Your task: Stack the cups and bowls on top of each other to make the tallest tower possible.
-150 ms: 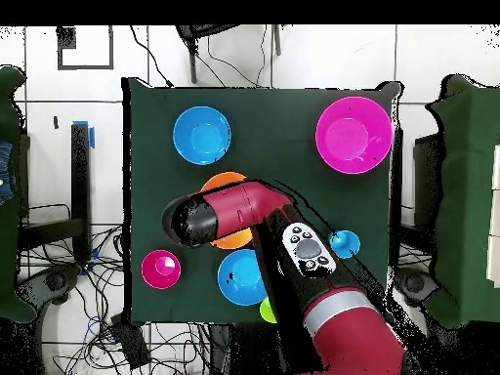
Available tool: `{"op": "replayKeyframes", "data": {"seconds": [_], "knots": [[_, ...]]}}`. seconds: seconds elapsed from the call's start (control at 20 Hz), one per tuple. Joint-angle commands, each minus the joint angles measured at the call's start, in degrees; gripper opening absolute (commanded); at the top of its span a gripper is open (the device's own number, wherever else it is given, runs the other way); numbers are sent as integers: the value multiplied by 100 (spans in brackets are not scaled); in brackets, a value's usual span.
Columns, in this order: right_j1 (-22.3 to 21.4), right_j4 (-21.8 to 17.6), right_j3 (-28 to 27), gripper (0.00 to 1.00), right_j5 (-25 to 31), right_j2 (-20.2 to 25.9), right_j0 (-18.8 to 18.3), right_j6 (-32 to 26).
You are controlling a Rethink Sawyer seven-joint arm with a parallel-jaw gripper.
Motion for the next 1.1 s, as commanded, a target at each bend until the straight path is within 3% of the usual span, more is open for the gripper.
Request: {"op": "replayKeyframes", "data": {"seconds": [0.05, 0.2, 0.7, 1.1], "knots": [[288, -103, -785, 0, 995, 55, 92, -582], [357, -105, -1166, 0, 1258, 99, 215, -590], [461, -11, -1501, 0, 1674, 124, 315, -496], [518, -143, -1658, 0, 931, 24, 397, -81]]}}
